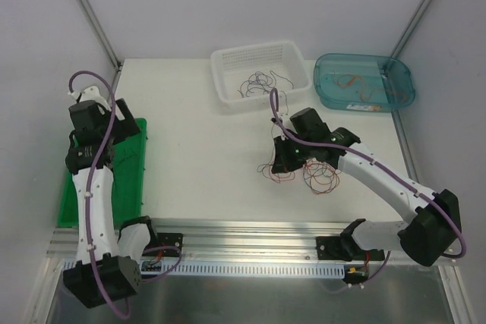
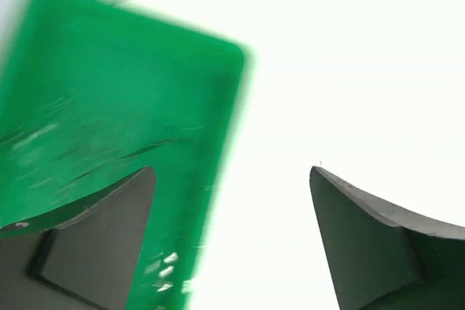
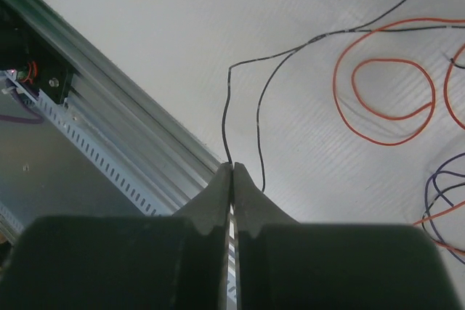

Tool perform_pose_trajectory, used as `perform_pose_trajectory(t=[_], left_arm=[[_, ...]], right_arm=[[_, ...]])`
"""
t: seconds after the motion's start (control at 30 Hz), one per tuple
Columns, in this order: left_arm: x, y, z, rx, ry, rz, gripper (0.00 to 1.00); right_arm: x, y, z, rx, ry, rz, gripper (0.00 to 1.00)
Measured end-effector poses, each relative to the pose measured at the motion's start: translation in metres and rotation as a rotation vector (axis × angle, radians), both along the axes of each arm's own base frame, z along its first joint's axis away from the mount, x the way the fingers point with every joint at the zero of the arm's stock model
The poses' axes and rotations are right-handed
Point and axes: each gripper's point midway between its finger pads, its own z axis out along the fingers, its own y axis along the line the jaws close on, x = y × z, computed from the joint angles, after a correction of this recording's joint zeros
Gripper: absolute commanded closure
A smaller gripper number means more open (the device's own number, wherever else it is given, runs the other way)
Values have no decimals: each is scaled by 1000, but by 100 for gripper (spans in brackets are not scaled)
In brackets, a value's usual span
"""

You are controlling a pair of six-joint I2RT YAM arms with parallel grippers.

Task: Untangle the cables
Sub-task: Place the cable in the bin.

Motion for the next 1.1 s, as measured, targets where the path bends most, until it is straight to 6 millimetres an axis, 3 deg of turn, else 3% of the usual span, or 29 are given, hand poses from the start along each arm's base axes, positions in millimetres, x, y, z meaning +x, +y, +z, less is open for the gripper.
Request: perform_pose_trajectory(t=[0.1,0.2,0.3,0.37,0.53,0.67,0.8,1.03,1.1], left_arm=[[7,-64,30,-98,-147,-250,7],[-2,-148,47,-205,-216,-577,7],[-26,-223,42,-301,-220,-873,6],[-45,-258,28,-361,-196,-1009,5],[-74,-310,-4,-428,-183,-1198,5],[-85,-344,-5,-429,-234,-1311,7],[-82,-369,0,-397,-318,-1348,7],[-59,-391,-7,-291,-424,-1286,9],[-55,-397,-10,-266,-441,-1274,16]], right_arm=[[-1,11,15,36,-33,52,99],[-1,25,34,91,-67,90,99],[5,37,53,152,-100,92,99],[9,44,68,197,-116,85,99],[19,65,111,322,-155,74,99],[20,73,120,360,-143,58,99],[17,77,119,366,-107,42,99],[9,87,124,396,-81,34,99],[10,88,126,404,-82,25,99]])
